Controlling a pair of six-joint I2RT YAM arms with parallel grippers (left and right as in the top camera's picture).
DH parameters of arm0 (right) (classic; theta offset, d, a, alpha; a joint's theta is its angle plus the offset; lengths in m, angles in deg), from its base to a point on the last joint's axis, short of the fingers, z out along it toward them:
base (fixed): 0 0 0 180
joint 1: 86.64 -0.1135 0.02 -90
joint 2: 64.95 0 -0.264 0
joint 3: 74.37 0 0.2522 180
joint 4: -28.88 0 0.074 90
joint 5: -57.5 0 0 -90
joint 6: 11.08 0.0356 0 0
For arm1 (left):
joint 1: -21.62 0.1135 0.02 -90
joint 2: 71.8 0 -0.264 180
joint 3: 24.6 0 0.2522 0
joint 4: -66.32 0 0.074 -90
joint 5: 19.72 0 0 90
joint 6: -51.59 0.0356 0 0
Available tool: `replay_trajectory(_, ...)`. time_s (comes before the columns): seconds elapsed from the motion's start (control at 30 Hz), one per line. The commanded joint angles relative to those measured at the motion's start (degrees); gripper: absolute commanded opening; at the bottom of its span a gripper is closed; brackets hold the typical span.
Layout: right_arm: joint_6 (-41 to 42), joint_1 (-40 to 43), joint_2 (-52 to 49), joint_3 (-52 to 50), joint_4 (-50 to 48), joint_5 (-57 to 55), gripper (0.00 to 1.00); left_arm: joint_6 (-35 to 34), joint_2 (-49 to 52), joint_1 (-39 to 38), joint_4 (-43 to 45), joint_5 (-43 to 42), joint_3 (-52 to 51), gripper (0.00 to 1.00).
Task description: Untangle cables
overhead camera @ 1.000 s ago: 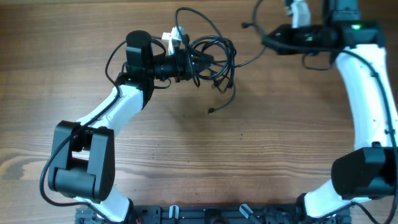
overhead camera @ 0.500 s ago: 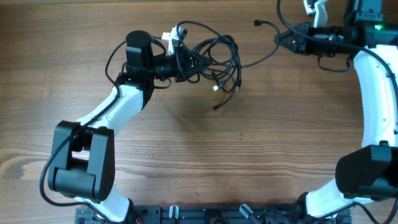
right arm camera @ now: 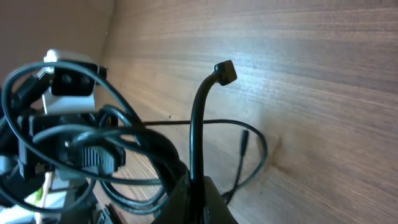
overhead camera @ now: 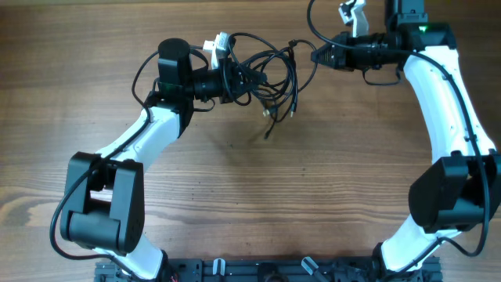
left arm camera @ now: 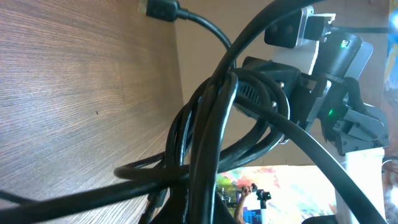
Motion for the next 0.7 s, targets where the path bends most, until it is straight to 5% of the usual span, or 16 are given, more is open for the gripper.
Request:
replay_trajectory(0.0, 4.5, -1.2, -0.5, -0.1, -1.6, 1.6, 0.04, 0.3, -0.5, 0.1, 0.6, -0.5, 0.6, 0.04)
replay_trajectory(0.07, 4.6, -2.1, -0.5, -0.1, -2.1, 1.6, 0.05, 0.3, -0.5, 0.1, 0.6, -0.5, 0.6, 0.04)
replay_trajectory(0.2, 4.2, -1.7, -0.2, 0.4, -2.4, -3.0, 0.31, 0.8, -0.5, 0.1, 0.6, -0.5, 0.6, 0.04)
replay_trajectory(0.33, 4.3, 1.7, 1.9, 1.3, -2.0, -2.7, 0.42, 5.5, -0.5, 0.1, 0.5, -0.3, 0.6, 0.04)
replay_trajectory(0.67, 6.4, -2.9, 5.8, 0.9, 0.3, -2.9, 0.45, 12.6, -0.5, -3.3, -10.3, 23.0, 0.6, 0.04)
